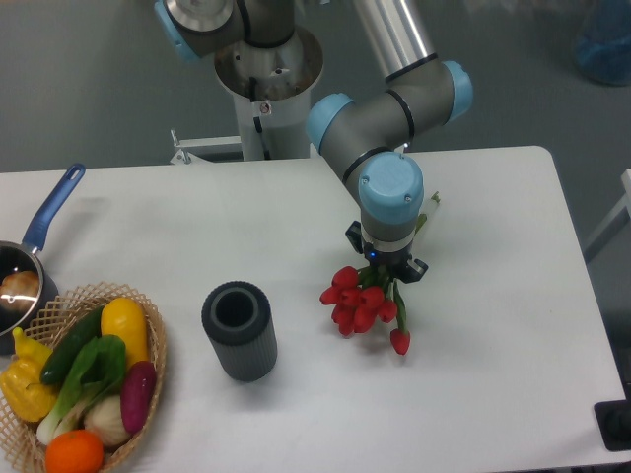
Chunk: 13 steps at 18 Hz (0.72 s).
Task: Place the flowers on the table
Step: 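Move the held tulips toward the grey vase and lower them, then open the gripper to release the tulips onto the table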
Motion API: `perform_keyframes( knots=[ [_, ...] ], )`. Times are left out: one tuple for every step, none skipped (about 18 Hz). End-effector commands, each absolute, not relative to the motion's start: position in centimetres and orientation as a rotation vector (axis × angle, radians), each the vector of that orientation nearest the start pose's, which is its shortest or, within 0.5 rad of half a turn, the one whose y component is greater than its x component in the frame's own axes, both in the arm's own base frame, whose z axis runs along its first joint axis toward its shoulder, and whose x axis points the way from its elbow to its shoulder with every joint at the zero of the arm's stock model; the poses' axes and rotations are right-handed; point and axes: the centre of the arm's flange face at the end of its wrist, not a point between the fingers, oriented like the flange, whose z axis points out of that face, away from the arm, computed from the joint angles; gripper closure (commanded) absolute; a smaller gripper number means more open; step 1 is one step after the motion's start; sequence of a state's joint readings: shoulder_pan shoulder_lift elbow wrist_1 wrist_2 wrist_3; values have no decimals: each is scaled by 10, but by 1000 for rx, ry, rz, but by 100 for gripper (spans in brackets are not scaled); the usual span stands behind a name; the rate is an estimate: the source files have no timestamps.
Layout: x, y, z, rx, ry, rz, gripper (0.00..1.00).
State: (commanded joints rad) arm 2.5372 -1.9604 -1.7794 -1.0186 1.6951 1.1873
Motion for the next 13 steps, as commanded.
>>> perform_keyframes(
  knots=[
    [-410,429,231,-3251,365,29,53],
    [-410,429,232,-3249,365,30,45],
    [-411,430,235,-3243,368,39,22],
    [-414,432,240,-3240,367,56,1],
    [-417,434,245,-3236,363,76,0],
    [-419,434,252,-3231,356,93,0],
    [-422,435,263,-3221,350,123,0],
    [-423,434,272,-3209,340,143,0],
    [-425,432,285,-3194,324,173,0],
    [-427,429,296,-3181,284,200,0],
    [-429,430,309,-3154,226,242,0],
    [-430,432,320,-3115,166,272,0],
    [-433,435,330,-3070,104,289,0]
  ],
)
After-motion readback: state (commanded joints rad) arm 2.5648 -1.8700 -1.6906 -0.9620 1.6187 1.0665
